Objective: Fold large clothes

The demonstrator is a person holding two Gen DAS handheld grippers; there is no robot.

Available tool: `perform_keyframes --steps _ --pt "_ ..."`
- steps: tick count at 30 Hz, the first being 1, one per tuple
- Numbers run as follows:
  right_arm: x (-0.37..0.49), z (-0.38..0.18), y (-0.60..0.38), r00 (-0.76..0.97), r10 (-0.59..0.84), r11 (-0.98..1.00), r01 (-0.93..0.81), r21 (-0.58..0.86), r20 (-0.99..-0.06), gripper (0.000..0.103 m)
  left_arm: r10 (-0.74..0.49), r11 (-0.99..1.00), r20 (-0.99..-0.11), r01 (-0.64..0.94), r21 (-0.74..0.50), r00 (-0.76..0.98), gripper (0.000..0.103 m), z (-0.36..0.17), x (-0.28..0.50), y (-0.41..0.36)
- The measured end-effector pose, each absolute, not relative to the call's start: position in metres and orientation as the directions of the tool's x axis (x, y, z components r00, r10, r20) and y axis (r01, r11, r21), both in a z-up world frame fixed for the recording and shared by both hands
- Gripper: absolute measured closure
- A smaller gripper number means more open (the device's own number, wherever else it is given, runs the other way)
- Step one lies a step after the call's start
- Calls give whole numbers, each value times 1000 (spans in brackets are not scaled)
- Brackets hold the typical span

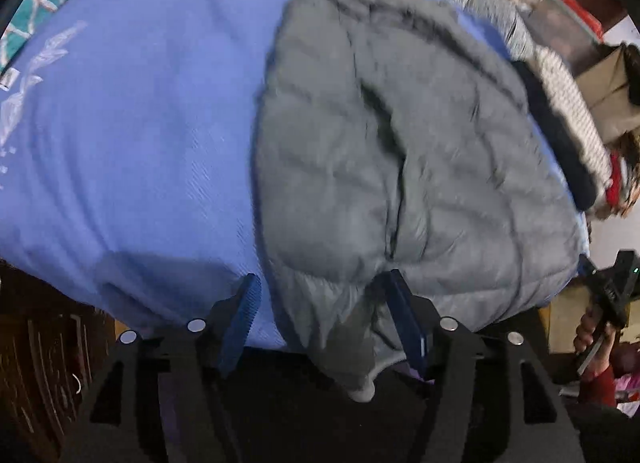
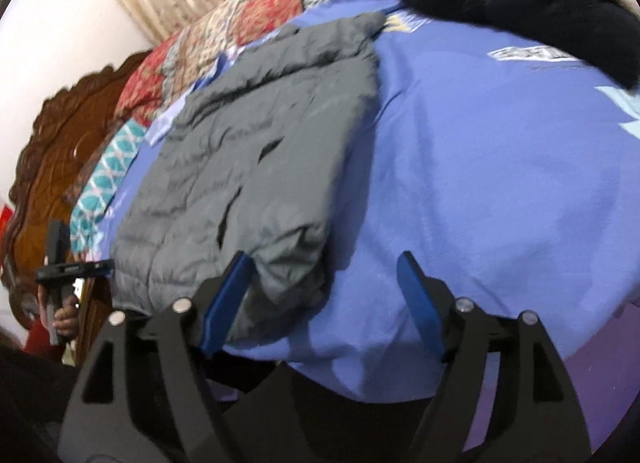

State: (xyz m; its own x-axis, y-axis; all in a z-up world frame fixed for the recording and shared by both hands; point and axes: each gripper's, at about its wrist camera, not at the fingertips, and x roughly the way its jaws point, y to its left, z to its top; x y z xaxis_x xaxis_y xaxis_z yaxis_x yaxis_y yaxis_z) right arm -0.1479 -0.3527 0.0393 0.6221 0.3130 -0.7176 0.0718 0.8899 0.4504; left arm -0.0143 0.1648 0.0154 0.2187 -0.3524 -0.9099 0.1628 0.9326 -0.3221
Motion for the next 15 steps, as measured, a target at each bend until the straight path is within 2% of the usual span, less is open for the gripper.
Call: perform_keyframes --steps 2,4,5,7,8,11,12,15 --pt "-143 33 -344 614 335 883 60 466 -715 31 -338 938 -916 159 -308 215 17 8 -16 158" --pt "-141 34 -333 629 392 849 34 528 -671 31 -336 938 -914 168 -303 228 16 10 -19 153" --pt "-138 36 -325 617 445 822 7 570 -649 35 -356 931 -908 173 -323 219 16 13 -21 150" --pt "-133 55 -300 544 655 676 -112 728 -524 36 -454 886 -867 206 -415 205 16 30 -26 147" --pt "-134 69 -293 544 692 642 -163 749 -475 36 -483 870 -846 234 -435 224 16 43 -29 145" --pt "-135 117 -280 618 661 694 -288 660 -425 36 -505 857 -810 285 -429 298 16 71 -32 145" --pt "-132 125 -284 663 618 728 -281 625 -421 36 -504 858 -809 284 -428 304 16 74 -28 145" --pt "-122 114 -297 677 573 744 -194 639 -462 36 -459 885 -837 236 -401 297 16 62 -20 147"
